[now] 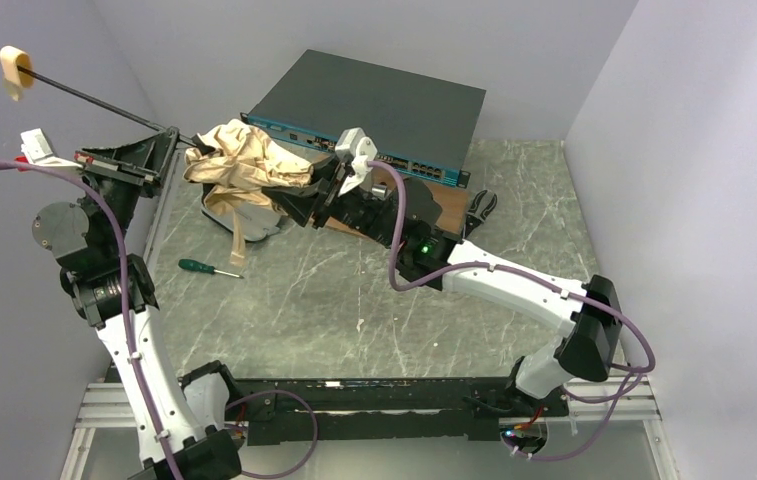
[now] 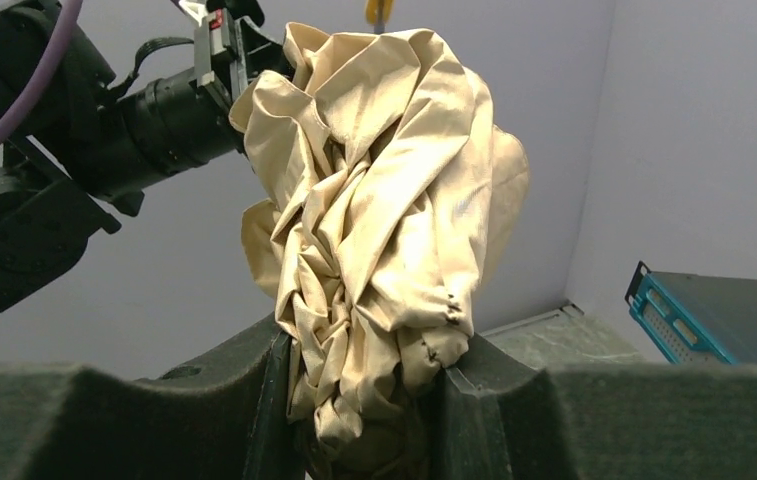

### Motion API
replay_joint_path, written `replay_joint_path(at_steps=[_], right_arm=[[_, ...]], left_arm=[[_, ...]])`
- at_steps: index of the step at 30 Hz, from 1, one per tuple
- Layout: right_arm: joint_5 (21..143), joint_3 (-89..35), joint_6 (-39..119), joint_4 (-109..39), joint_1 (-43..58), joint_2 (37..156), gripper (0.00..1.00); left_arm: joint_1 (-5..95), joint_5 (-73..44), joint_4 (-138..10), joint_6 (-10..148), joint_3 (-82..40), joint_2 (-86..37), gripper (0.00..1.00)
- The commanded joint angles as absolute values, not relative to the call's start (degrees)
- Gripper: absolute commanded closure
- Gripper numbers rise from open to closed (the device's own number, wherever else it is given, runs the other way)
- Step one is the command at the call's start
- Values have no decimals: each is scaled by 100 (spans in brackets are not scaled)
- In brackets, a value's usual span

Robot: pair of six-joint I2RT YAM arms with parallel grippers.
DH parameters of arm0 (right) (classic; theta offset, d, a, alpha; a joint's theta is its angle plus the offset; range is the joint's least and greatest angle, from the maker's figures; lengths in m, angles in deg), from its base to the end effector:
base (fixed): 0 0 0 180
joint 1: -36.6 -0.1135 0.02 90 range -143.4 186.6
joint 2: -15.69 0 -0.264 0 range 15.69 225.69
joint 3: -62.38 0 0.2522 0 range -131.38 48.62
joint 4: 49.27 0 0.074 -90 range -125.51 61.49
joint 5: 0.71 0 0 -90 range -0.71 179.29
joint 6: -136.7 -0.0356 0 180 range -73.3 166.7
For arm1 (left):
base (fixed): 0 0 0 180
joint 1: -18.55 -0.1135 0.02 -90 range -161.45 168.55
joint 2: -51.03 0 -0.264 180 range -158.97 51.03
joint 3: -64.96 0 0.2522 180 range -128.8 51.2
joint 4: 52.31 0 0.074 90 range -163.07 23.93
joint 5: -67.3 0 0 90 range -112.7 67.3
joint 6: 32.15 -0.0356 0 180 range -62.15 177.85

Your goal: Open the umbrella

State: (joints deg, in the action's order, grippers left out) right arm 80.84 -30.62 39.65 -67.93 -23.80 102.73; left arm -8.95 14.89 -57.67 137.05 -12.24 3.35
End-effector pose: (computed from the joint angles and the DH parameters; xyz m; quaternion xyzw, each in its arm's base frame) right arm 0.1715 0.3125 0.4488 -0.2972 0.4535 0.4991 0.6760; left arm 0.1475 0.0523 0.4748 -0.2513 0.5241 -0.5041 0.6388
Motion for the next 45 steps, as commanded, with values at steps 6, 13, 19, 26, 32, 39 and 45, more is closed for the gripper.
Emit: replay_joint_path(at_steps=[6,13,19,26,32,39,45], right_arm=[[7336,-2799,4478,-5657,-2169,9318,1],[6655,-2363,4420,-3365,-1248,8178,0],[6721,-2657,4742,-2543,-917,7882,0],[6336,-3040,4452,-2863,-894,8158,0],[5812,-3618,4374,-3635,-976,8628,1],[6019,-3644,5494,-1475,-711,8020,0],[5416,-2616,5066,-2795,-703,7434,0]], left_arm=[[-869,1856,-5651,12063,-1954,218,100],[-681,2057,-8153,7325,-2822,328,100],[1199,86,-9410,3142,-2004,1045,100],[1798,1851,-10691,3257,-2361,1015,100],[1996,2343,-11414,2251,-2323,1148,100],[1998,1349,-11649,1117,-2342,1319,100],[2003,1940,-11437,2465,-2325,1206,100]])
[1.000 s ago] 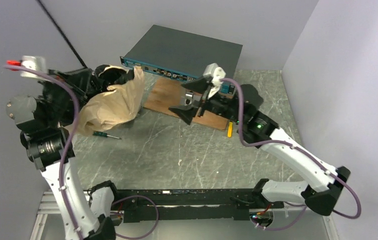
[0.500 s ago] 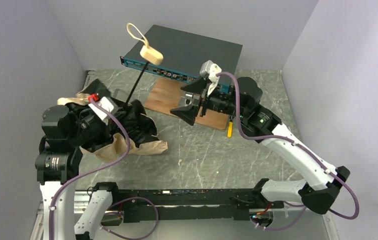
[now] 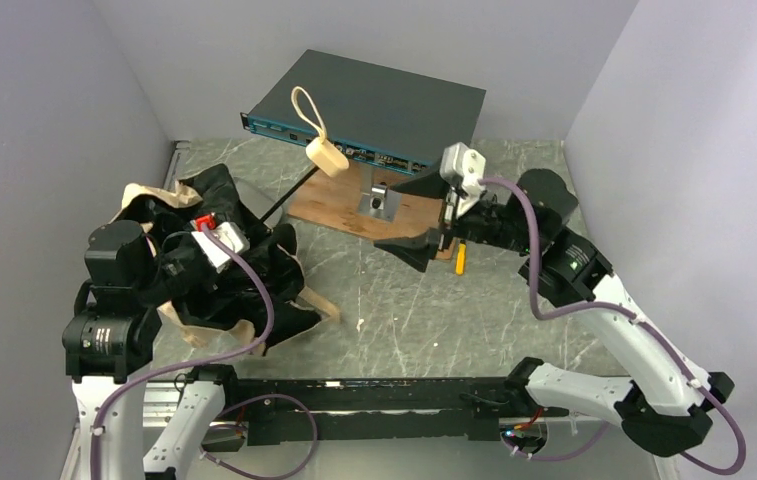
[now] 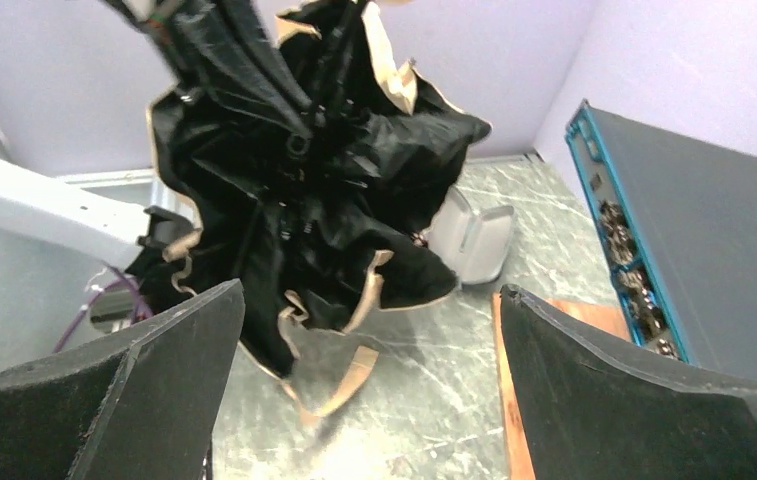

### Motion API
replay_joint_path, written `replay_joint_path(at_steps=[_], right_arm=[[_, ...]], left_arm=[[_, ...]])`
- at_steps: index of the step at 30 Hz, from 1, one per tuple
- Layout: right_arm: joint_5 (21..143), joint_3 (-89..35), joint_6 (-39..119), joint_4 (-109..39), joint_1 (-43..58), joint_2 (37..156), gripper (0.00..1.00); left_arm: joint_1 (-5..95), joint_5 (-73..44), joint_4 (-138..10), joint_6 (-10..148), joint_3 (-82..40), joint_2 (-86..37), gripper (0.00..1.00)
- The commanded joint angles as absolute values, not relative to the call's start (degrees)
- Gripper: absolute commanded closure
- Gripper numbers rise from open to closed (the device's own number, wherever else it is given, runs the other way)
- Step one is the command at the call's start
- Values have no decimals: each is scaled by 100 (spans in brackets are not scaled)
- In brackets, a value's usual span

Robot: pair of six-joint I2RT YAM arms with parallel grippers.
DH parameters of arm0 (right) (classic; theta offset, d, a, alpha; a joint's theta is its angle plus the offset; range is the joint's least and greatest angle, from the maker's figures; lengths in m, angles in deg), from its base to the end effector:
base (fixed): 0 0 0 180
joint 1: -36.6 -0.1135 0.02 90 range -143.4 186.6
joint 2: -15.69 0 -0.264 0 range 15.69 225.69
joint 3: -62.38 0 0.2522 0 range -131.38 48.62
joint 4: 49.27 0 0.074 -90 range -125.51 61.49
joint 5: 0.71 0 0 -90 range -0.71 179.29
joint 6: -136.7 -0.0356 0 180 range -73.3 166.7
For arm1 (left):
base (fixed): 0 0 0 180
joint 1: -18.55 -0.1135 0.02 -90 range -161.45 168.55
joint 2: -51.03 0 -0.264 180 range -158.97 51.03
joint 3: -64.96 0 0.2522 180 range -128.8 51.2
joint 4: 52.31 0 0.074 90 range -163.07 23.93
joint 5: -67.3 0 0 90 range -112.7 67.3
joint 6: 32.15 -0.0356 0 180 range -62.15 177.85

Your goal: Open the umbrella

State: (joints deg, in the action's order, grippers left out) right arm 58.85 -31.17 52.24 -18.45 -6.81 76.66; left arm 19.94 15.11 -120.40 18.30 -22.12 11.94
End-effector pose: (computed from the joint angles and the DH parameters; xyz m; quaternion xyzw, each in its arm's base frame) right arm 0.1395 0.1568 0.4834 -0.4498 0.5333 0.3977 0.5959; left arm 0.0792 -0.0238 0.4323 0.4451 0.6616 -0.0738 0.5990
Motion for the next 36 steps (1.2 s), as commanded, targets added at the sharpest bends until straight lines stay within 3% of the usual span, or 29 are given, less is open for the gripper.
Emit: replay_joint_path(at_steps=[1,9,18,23,26,27,30,32,36], right_arm=[[5376,-2464,4940,-3270,-706,7488,0],[5763,-2722,3356,-6339,-1036,8952,1],[6032,-3396,3343,-7111,-1772,9930,9],[6363,-3870,3418,-6756,-1813,10288,27],[6364,-4159,3272,-6678,-1806,10498,46],[6286,-4234,3223,-6667,-1804,10558,55],[6137,-4434,3004,-6678,-1789,10666,100],[6103,-4456,2912,-6793,-1789,10666,100],[6140,-4579,2712,-6841,-1781,10688,100]], left_arm=[[1997,2057,-11148,2757,-2191,1271,100],[2005,2707,-10602,3948,-2074,1090,100],[2010,3097,-10058,4401,-1599,1056,100],[2006,3296,-9791,4177,-1391,1116,100],[2013,3313,-9666,4108,-1222,1140,100],[2010,3331,-9624,4107,-1188,1143,100],[2013,3297,-9816,3813,-1171,1095,100],[2016,3126,-10135,3374,-1205,1025,98],[2013,2318,-10411,2822,-1103,824,73]])
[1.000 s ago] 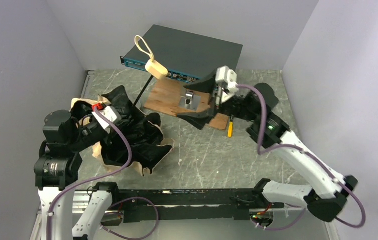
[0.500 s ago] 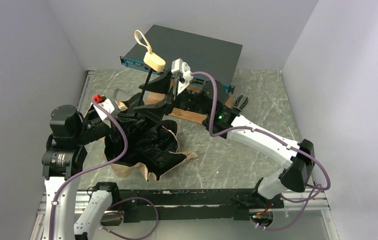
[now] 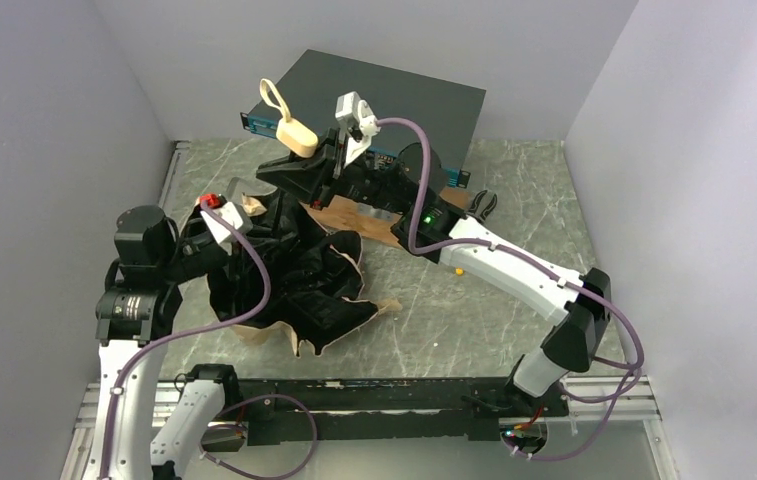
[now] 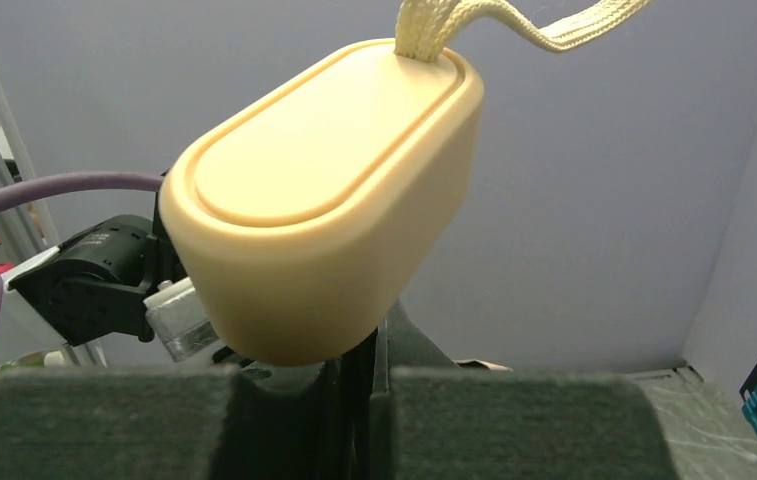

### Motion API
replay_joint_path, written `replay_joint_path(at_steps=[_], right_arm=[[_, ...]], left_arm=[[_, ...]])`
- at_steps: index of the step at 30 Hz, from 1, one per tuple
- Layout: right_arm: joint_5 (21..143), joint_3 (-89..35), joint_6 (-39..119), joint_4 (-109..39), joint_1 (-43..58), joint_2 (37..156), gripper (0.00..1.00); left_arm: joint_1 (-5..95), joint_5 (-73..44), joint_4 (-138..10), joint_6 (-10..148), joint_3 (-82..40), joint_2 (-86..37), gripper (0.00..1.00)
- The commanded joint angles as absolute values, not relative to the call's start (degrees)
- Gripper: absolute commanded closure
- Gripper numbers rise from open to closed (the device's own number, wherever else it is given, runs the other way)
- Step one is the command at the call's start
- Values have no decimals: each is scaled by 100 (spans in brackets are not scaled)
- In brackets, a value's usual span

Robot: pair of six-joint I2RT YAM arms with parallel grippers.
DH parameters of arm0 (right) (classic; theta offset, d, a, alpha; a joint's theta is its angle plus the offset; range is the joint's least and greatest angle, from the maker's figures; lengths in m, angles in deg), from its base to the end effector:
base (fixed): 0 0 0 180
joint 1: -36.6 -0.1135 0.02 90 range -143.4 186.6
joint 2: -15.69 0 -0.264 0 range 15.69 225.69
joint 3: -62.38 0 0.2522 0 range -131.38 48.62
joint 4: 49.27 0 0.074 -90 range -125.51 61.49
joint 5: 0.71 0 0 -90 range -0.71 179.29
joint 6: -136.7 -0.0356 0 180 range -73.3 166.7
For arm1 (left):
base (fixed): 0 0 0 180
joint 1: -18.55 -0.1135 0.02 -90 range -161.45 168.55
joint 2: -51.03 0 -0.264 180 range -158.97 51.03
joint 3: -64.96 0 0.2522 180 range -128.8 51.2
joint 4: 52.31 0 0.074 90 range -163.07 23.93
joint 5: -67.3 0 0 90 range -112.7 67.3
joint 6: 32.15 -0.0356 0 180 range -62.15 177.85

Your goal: Open the umbrella

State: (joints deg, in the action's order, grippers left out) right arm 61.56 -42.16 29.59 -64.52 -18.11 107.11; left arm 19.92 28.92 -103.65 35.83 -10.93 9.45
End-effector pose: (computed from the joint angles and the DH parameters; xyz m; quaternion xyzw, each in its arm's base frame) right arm 0.1973 0.3075 0.4848 -0.3551 0.4045 0.5885 0.6033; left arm 0.1220 -0.0308 0.4027 0.4002 0.6563 -0.2484 0.5894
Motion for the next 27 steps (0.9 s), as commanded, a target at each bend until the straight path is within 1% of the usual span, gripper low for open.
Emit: replay_joint_path(at_steps=[1,3,6,8,11,13,14,15,17,19,20,22,25,27], right_arm=[[6146,-4573,2662,-6905,-1782,10683,100],[6147,-4576,2616,-6995,-1779,10683,100],[6190,-4603,2520,-7114,-1765,10688,100],[6216,-4669,2449,-7135,-1722,10683,100],[6242,-4760,2403,-7102,-1652,10638,100],[6235,-4778,2439,-7006,-1589,10574,100],[6228,-4772,2444,-6959,-1551,10537,100],[6198,-4755,2472,-6900,-1513,10500,100],[6189,-4700,2576,-6717,-1432,10411,100],[6201,-4601,2689,-6581,-1359,10342,100],[6203,-4540,2683,-6575,-1313,10302,100],[6157,-4448,2627,-6610,-1252,10252,100],[6075,-4423,2510,-6768,-1218,10227,100],[6036,-4460,2460,-6870,-1202,10258,100]], left_arm=[[2018,2182,-10461,2642,-1024,777,65],[2014,1963,-10426,2397,-811,751,57],[2018,1834,-10186,2151,-365,778,54],[2015,1800,-10118,1835,-52,851,50],[2008,1579,-9996,1464,508,980,50],[1998,1422,-10128,1100,719,1011,47],[1978,1313,-10260,973,790,1017,44],[1908,1248,-10362,846,828,1036,38],[1546,1435,-10659,488,883,1152,23],[1090,1710,-10958,104,921,1325,11],[857,1774,-11057,-34,935,1379,8],[610,1805,-11356,-373,943,1353,7],[295,1812,-11611,-738,968,1105,1],[136,1966,-11690,-895,921,954,0]])
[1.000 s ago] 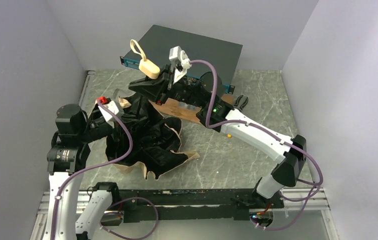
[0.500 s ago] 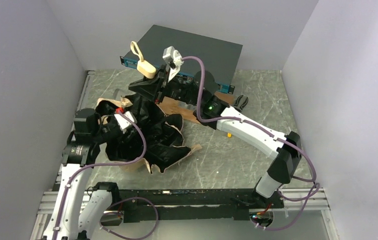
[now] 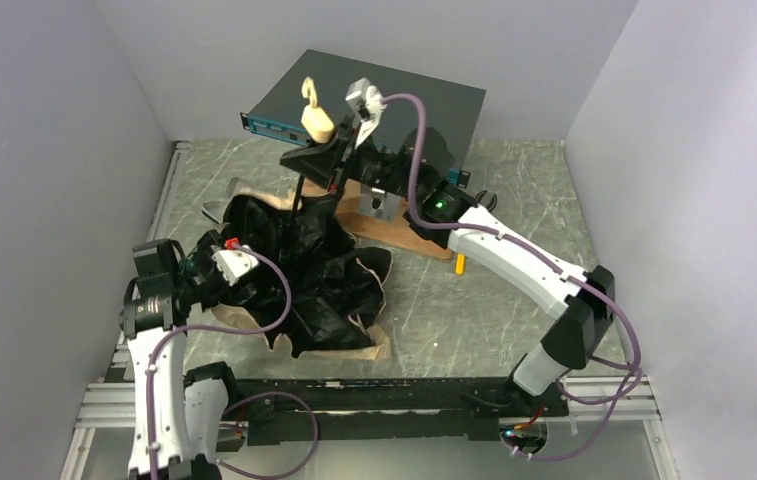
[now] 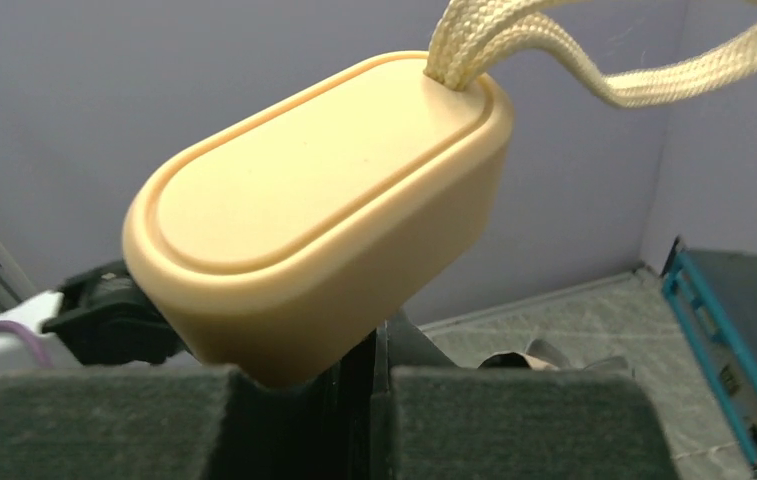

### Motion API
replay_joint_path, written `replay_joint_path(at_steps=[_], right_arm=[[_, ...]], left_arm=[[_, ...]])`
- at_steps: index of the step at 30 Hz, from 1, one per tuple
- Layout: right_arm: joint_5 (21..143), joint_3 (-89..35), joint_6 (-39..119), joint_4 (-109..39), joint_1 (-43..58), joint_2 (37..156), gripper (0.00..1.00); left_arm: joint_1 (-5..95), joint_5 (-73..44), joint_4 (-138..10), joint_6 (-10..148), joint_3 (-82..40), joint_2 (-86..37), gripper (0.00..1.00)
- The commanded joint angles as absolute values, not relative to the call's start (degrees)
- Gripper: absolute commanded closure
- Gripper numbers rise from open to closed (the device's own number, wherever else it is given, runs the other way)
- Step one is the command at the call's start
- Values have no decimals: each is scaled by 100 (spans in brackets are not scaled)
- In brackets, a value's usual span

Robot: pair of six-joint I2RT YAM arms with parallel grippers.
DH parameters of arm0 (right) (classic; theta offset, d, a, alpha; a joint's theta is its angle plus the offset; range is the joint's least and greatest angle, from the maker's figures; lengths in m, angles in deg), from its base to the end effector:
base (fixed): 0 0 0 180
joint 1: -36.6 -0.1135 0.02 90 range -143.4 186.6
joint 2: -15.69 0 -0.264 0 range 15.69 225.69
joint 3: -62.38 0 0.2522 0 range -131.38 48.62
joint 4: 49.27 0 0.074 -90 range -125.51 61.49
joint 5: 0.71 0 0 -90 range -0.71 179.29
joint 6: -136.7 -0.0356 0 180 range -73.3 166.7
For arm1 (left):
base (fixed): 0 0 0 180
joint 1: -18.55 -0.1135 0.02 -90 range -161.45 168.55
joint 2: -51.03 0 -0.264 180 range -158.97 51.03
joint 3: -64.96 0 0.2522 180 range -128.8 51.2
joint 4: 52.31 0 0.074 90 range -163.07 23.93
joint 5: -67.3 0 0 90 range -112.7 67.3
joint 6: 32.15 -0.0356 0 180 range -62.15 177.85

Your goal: Open the umbrella

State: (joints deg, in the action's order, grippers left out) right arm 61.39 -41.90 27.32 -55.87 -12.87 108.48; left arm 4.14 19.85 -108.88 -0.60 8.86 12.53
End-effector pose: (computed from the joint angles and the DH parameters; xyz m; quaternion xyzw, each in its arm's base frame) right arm 0.2344 0.2998 0.4602 -0.3364 0.4996 0.5609 0.5680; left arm 0.1336 0.0095 0.2911 0.4602 0.7210 -0.0251 0.5174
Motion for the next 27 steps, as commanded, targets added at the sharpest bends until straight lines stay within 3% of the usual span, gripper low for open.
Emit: replay_joint_path(at_steps=[1,6,10,15,23,27], right_arm=[[6025,-4470,2441,-6904,-1210,10280,100],[5935,-4403,2506,-7012,-1216,10398,100],[5852,-4338,2821,-6856,-1219,10481,100],[5815,-4143,2933,-6781,-1239,10480,100],[5865,-4303,2878,-6902,-1310,10595,100],[5879,-4327,2848,-6879,-1310,10525,100]], left_arm=[[103,2113,-11737,-930,813,932,0],[97,3687,-11844,-542,-85,1149,3],[207,4158,-11143,786,-689,1182,15],[862,3763,-10979,1431,-1178,799,25],[1930,3110,-9995,2093,-548,639,40],[2026,2772,-9787,2161,-256,467,55]])
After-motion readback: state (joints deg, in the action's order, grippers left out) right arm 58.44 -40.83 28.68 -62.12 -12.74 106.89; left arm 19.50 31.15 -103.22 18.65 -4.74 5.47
